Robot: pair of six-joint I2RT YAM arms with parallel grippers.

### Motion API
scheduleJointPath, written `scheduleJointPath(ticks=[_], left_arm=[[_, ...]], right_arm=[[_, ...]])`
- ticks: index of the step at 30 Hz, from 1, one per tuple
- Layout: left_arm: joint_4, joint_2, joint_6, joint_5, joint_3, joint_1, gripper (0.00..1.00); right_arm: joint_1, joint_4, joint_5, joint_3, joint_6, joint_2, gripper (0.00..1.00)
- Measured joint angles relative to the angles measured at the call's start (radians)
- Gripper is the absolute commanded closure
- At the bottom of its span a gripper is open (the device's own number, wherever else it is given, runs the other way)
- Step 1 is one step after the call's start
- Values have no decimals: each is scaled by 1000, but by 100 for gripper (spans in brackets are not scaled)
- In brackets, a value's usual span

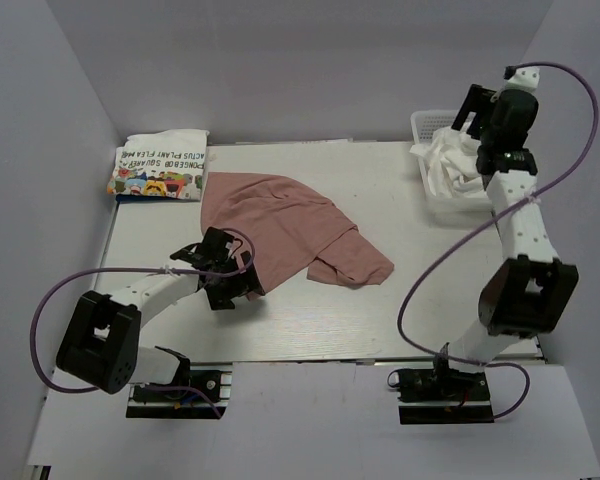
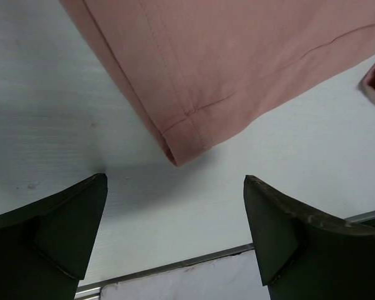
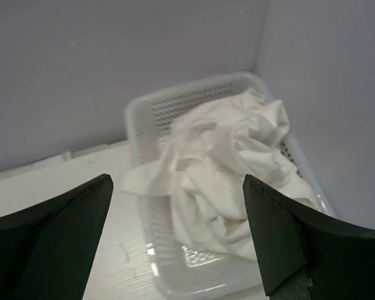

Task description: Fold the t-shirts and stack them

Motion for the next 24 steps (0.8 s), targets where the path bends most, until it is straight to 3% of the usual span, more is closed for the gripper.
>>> scheduleJointPath(ticks=[2,8,12,13,14,15,24], left_arm=[[-1,13,-2,-16,-1,-19,3],[-8,61,-29,-88,28,-47,25],[8,100,-44,-117,48,-53,49],[16,112,-47,-121,54,-54,73],[24,125,-52,-129,60,-55,90],[36,143,-46,-139,65,-58,100],[52,126,-34,-201,87,-66,100]], right_arm=[[55,50,15,-66,-8,-101,10],[280,101,48,-402,33,-328,10],[355,67,50,-622,97,-396,10],[375,50,45,-666,113,-410,10],[393,34,32,-701,128,-424,10],[412,24,19,-732,147,-438,10],[612,-95,-89,-847,214,-500,10]])
